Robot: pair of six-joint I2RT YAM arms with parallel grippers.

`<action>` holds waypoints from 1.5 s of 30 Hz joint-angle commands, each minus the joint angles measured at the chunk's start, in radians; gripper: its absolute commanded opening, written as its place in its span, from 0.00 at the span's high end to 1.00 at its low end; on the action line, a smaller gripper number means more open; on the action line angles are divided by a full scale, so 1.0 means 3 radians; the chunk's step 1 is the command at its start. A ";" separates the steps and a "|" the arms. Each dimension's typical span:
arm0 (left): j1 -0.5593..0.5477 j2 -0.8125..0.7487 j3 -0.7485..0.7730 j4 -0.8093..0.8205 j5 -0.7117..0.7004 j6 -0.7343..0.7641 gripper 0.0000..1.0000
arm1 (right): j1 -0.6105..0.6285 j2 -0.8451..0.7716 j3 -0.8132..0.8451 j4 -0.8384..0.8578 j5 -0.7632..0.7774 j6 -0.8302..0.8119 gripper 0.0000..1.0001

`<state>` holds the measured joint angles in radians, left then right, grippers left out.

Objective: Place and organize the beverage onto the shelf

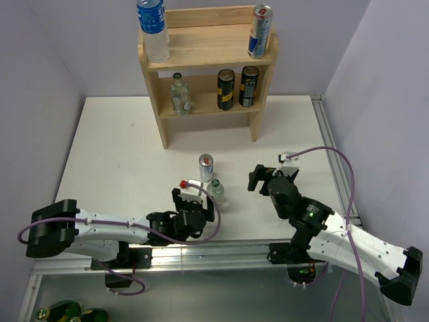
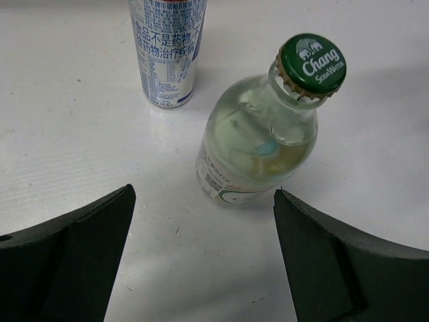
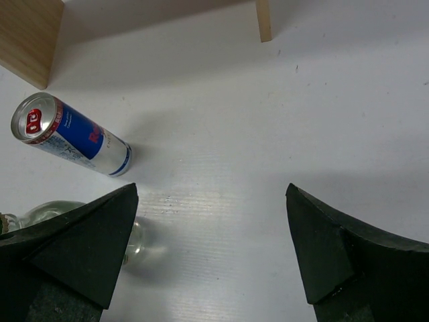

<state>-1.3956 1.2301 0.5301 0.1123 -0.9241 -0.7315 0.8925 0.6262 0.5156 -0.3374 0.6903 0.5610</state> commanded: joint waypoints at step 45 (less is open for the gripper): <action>0.0199 0.1280 0.0687 0.0681 -0.0518 0.0275 1.00 | 0.0011 -0.0088 -0.0021 0.0030 0.0051 0.0048 0.02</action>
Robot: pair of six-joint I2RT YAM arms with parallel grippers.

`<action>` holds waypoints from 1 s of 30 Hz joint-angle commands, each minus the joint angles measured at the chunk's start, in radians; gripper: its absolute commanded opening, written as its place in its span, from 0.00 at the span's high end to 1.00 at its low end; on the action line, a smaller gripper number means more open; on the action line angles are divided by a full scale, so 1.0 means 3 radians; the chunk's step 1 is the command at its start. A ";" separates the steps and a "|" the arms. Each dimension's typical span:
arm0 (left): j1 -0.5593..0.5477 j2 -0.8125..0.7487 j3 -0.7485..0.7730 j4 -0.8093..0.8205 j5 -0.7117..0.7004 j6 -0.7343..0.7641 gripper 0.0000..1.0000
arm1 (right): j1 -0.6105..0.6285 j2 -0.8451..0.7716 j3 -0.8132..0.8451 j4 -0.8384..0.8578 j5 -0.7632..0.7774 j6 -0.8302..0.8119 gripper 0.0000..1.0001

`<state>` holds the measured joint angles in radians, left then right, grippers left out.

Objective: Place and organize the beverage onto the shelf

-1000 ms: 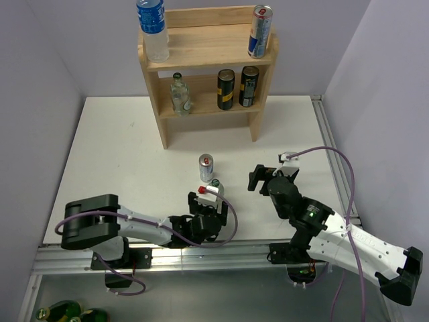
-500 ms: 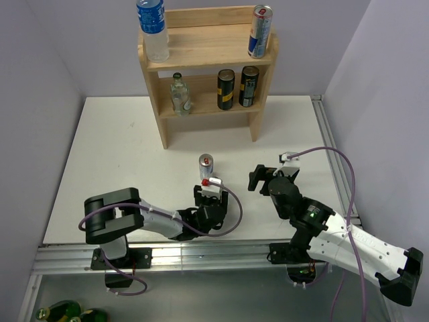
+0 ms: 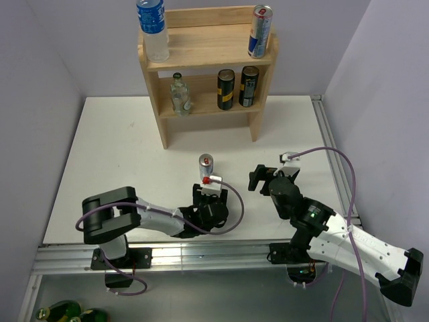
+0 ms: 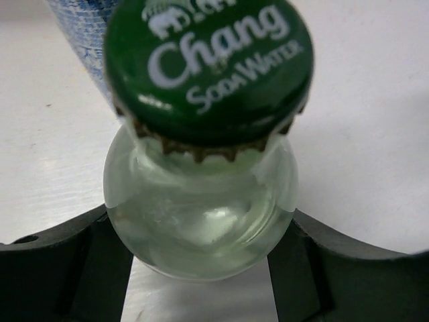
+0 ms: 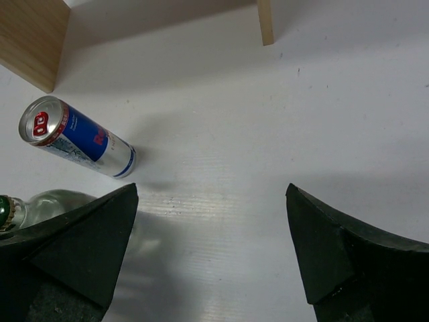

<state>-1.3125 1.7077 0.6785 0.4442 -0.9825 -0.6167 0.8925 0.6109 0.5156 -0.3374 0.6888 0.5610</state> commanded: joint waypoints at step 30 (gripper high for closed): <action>0.1327 -0.1188 0.1629 -0.0335 0.0697 0.1570 1.00 | 0.0006 -0.0160 -0.0062 0.0046 0.0036 0.0058 0.02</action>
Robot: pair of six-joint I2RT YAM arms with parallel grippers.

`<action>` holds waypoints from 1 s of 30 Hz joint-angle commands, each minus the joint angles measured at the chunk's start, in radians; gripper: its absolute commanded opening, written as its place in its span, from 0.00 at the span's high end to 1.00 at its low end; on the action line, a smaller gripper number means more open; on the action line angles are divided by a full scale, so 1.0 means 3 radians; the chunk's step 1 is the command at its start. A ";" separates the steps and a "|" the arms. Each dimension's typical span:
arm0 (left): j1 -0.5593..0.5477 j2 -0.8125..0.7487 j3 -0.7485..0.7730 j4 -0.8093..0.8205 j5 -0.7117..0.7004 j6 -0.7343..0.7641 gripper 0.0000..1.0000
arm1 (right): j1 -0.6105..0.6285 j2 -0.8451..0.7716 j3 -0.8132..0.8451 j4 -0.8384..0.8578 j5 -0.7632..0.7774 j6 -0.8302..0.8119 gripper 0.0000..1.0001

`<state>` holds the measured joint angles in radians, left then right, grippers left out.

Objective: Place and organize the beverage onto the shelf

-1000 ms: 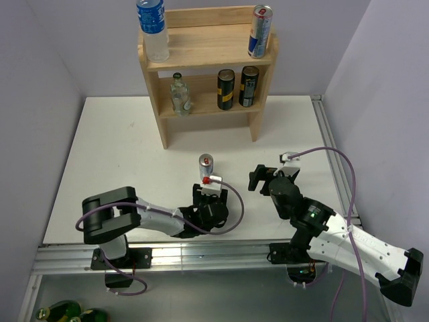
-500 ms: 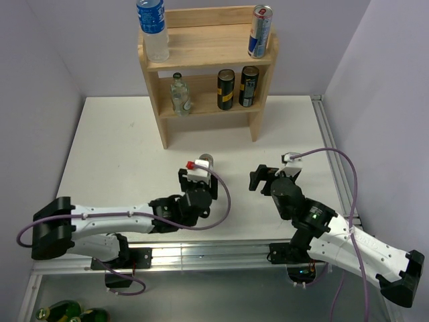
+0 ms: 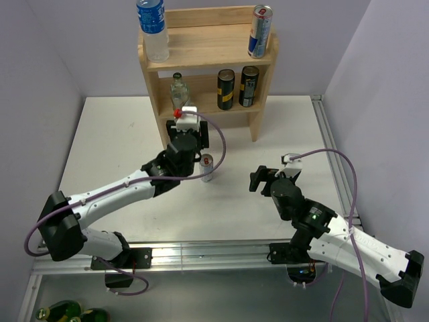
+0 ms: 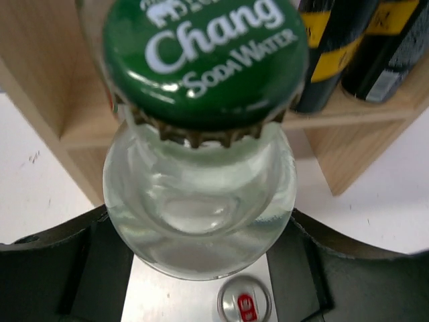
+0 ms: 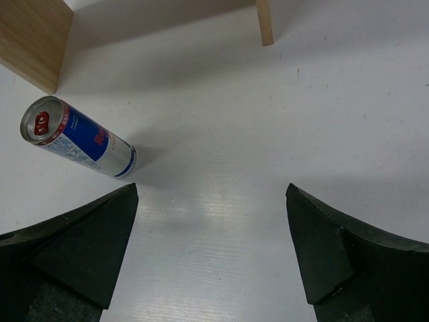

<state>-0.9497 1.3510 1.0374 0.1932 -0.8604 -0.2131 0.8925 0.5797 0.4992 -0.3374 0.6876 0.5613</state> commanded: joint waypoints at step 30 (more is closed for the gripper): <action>0.0803 0.0886 0.1313 0.0379 0.0956 0.0158 1.00 | 0.0006 0.0016 0.0003 0.0071 0.0055 0.0046 0.02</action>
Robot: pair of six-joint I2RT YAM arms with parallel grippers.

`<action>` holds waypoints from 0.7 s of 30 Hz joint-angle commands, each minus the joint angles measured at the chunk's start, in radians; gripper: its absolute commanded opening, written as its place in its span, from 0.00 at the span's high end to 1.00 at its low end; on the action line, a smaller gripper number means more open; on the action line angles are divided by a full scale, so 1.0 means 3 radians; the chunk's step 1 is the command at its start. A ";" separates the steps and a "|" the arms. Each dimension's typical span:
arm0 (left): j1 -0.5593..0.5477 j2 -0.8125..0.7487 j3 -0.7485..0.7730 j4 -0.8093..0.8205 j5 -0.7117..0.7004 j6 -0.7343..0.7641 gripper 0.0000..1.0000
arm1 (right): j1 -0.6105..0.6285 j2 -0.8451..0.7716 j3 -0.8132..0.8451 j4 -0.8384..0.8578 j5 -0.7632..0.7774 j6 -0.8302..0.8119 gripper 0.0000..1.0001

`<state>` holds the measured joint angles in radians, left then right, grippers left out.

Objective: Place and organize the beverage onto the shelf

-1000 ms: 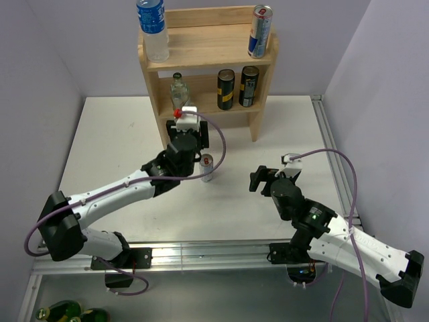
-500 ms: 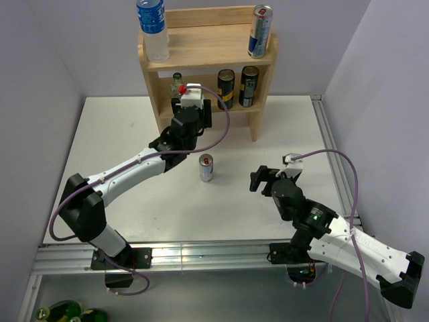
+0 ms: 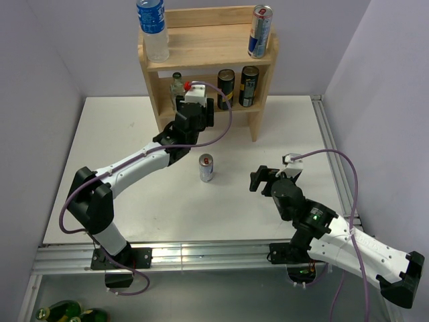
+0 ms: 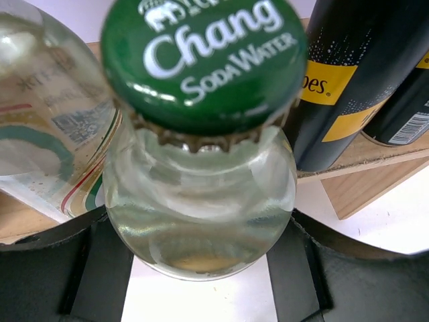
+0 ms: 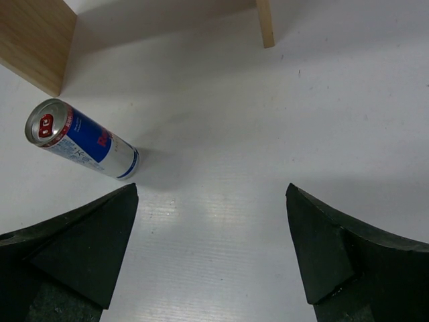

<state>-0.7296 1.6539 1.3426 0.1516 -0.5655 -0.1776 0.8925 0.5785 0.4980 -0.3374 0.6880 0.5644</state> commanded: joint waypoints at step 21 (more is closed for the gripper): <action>0.0330 -0.0032 0.0397 0.0507 0.0060 0.0070 1.00 | 0.0011 0.0040 0.0002 0.0071 0.0069 0.0051 0.02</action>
<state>-0.6567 1.6608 1.3624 0.1505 -0.5186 -0.1768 0.8925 0.5888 0.4980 -0.3370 0.6884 0.5648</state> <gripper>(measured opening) 0.714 0.981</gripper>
